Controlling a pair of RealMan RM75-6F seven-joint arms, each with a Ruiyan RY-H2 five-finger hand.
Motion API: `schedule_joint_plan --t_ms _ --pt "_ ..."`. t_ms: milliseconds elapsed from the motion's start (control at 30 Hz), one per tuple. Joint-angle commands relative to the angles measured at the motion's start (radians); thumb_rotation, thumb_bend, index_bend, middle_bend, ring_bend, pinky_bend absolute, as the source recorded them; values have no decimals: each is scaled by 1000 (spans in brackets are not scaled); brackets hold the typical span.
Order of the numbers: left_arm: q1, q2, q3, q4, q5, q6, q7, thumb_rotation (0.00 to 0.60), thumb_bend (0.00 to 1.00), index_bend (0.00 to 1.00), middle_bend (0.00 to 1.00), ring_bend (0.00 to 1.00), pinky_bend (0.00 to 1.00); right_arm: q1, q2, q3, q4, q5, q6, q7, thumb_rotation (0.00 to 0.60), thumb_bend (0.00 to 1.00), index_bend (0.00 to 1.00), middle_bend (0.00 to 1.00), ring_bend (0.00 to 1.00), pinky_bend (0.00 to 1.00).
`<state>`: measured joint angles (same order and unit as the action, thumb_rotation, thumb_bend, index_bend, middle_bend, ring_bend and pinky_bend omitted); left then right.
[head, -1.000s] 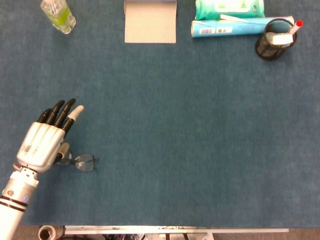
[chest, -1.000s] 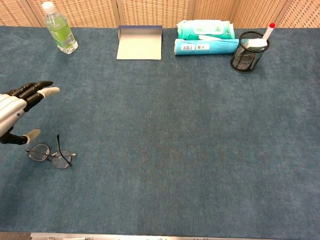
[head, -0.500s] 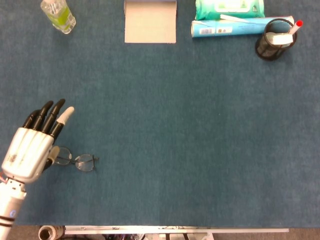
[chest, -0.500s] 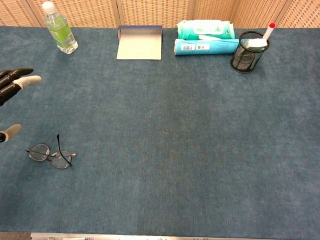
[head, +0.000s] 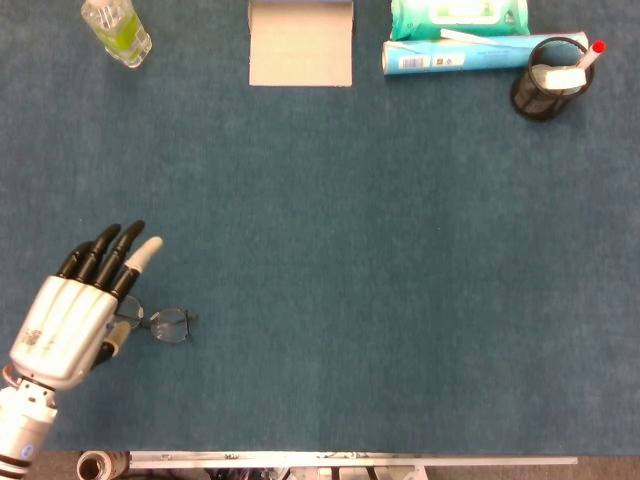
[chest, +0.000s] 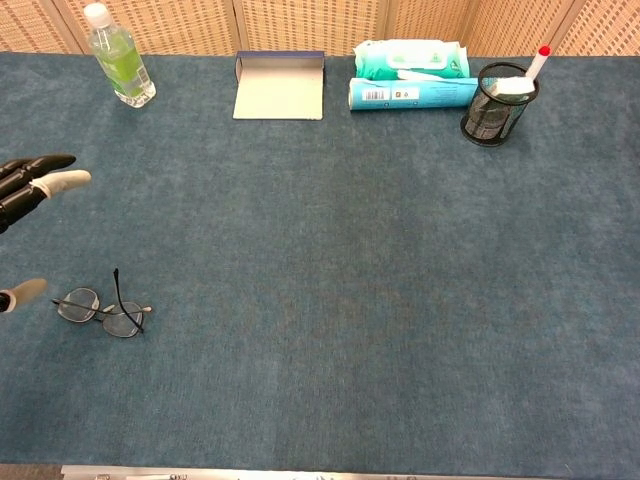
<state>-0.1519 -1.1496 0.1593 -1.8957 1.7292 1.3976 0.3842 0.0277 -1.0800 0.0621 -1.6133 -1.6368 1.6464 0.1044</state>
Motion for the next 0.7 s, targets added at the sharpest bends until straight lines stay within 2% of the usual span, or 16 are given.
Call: schedule_joint_plan --t_ms 33,433,700 --pt "1 1 4 -9 17 -3 2 600 245 0 0 0 164 0 1 0 0 1 0 2 600 98 473 409 300 306" --pt "-3 3 28 -51 63 -52 3 600 242 0 0 0 164 -2 4 0 0 -2 6 10 600 99 473 409 300 306" --pt "-21 -13 21 -68 55 -100 6 600 242 0 0 0 164 -4 6 1 0 -3 11 14 600 99 474 409 300 306"
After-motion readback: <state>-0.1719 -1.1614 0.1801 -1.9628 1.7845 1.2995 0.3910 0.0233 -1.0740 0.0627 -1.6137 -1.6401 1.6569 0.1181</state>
